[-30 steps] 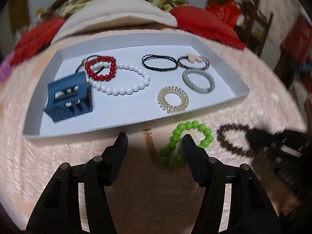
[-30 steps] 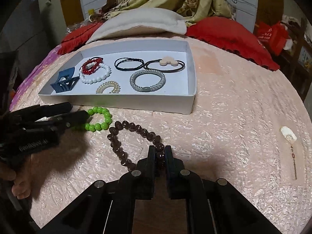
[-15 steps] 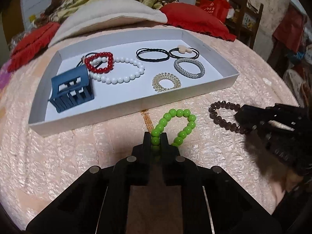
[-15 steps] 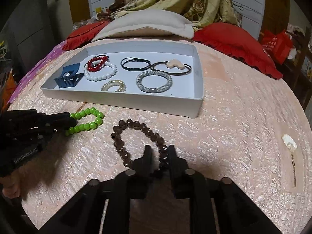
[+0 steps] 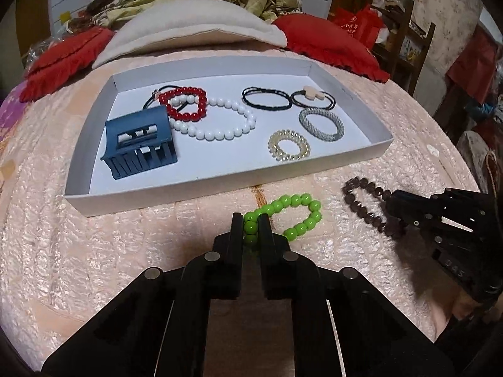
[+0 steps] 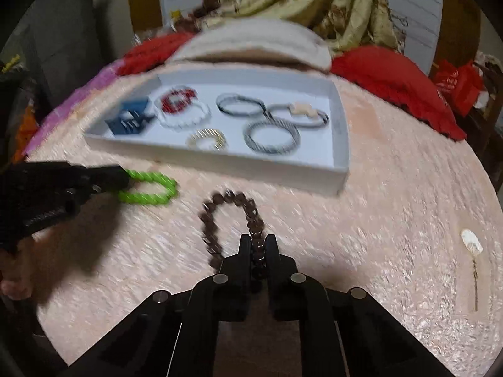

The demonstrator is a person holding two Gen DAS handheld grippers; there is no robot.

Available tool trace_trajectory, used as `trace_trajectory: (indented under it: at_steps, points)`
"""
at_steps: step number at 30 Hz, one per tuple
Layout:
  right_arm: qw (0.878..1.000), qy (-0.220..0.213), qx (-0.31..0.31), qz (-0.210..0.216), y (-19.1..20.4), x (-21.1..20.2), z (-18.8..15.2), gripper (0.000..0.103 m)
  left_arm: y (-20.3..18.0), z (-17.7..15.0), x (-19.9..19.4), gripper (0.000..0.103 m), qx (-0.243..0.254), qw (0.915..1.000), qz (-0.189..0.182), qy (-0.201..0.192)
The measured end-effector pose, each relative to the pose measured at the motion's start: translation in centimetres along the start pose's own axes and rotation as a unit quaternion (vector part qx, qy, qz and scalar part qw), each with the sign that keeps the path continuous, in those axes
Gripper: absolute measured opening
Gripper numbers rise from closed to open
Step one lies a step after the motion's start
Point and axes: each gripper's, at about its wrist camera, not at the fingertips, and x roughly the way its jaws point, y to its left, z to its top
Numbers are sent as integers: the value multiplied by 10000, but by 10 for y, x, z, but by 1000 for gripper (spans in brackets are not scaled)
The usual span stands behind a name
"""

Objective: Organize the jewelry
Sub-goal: 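Lift and carry the green and brown bracelets into the tray with both tools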

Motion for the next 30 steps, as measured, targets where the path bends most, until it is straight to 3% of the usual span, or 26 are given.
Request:
trace_trajectory:
  at_steps: [4,12,20,30]
  points:
    - [9984,-381,102,395,9,-15,7,8,2,2,-3,8,-47,10000,23,-17]
    - [9968,-559,254,514,19,-19,11,8,1,2,-2,8,-22,9999,164,42]
    - [9957,-698,483,362,9,-26,13,8,-1,3,-1,8,10,9997,234,35]
    - [9953,-885,341,193,12,-33,16,8,1,4,-2,7,-31,9996,285,25]
